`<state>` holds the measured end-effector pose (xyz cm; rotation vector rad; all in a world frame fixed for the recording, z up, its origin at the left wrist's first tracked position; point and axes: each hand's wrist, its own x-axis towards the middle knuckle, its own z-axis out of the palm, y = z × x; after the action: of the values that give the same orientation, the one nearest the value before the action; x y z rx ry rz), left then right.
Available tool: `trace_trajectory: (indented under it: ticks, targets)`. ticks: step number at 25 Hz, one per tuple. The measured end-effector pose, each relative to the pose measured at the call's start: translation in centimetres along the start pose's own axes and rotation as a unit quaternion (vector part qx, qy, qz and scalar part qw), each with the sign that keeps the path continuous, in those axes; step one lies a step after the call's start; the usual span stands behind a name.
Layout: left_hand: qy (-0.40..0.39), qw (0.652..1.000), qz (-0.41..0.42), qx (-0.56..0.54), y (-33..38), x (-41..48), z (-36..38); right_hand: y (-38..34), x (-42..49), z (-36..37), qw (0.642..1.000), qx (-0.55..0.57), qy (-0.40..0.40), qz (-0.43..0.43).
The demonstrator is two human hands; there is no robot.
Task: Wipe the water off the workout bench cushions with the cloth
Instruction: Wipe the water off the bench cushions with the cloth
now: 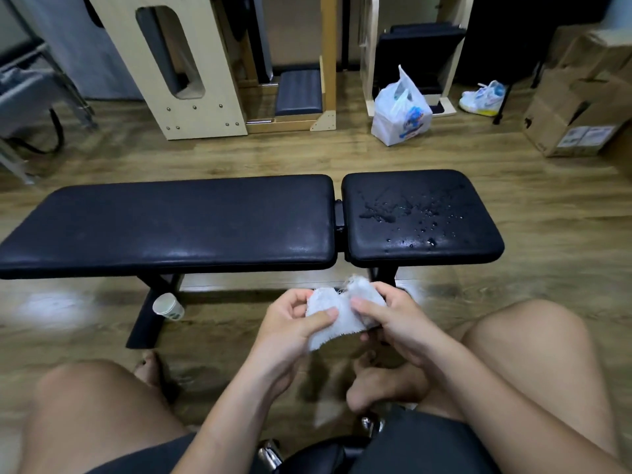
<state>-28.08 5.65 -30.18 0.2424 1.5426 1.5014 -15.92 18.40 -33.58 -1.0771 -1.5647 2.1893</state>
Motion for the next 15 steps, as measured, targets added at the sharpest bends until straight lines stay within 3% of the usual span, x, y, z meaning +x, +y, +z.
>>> trace_trajectory:
  ticks: [5,10,15]
  targets:
    - [0.065,0.997,0.02,0.035,0.8,-1.1,-0.5,-1.3,0.0,-1.1,0.993,0.102,0.057,0.023]
    - [-0.024,0.997,0.049,0.064,1.9,-1.1,0.1,-0.4,-0.8,-1.1,0.996,0.021,0.082,0.041]
    - [-0.025,0.991,0.079,0.103,3.2,0.8,-0.1,-2.7,-1.0,-3.7,0.979,0.072,0.191,0.025]
